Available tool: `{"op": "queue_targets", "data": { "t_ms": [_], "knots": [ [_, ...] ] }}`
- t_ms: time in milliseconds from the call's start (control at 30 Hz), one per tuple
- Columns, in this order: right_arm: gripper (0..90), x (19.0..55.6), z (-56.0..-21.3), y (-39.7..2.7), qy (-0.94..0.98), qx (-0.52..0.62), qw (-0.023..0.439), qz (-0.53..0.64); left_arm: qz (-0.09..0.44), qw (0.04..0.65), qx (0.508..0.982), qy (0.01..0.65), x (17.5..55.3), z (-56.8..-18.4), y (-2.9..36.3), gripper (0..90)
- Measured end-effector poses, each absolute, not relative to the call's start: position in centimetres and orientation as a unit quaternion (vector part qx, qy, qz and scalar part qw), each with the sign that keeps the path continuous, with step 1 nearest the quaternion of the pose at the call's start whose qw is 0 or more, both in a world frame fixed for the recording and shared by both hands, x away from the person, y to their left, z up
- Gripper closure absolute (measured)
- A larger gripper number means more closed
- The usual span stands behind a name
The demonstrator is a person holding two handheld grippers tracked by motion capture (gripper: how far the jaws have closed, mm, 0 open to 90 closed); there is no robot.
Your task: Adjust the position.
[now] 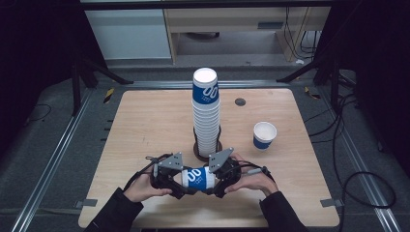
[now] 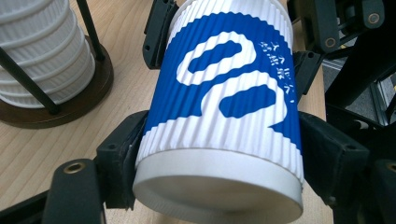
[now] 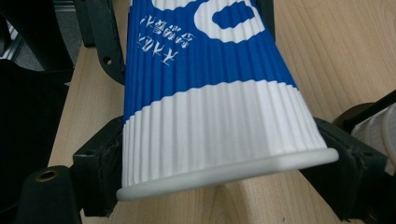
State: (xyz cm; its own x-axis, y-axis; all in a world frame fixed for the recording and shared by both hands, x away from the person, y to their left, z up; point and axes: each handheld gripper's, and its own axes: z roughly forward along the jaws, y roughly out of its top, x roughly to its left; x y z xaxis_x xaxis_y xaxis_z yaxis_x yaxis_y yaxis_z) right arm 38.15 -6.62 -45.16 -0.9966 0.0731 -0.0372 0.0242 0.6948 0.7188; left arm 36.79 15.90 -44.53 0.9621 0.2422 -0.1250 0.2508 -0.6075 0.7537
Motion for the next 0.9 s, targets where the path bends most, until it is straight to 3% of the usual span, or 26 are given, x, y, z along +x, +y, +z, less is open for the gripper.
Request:
{"op": "queue_targets", "data": {
  "t_ms": [467, 900],
  "knots": [
    [6.1, 38.8, -44.5, -7.7, 0.903, 0.060, 0.037, 0.423, 0.001, 0.447, 0.881, 0.157, 37.4, -43.9, 17.0, 25.1],
    [5.6, 39.8, -42.2, -10.9, 0.852, 0.117, 0.044, 0.508, 0.013, 0.545, 0.817, 0.186, 38.3, -42.1, 19.9, 24.9]
  ]
}}
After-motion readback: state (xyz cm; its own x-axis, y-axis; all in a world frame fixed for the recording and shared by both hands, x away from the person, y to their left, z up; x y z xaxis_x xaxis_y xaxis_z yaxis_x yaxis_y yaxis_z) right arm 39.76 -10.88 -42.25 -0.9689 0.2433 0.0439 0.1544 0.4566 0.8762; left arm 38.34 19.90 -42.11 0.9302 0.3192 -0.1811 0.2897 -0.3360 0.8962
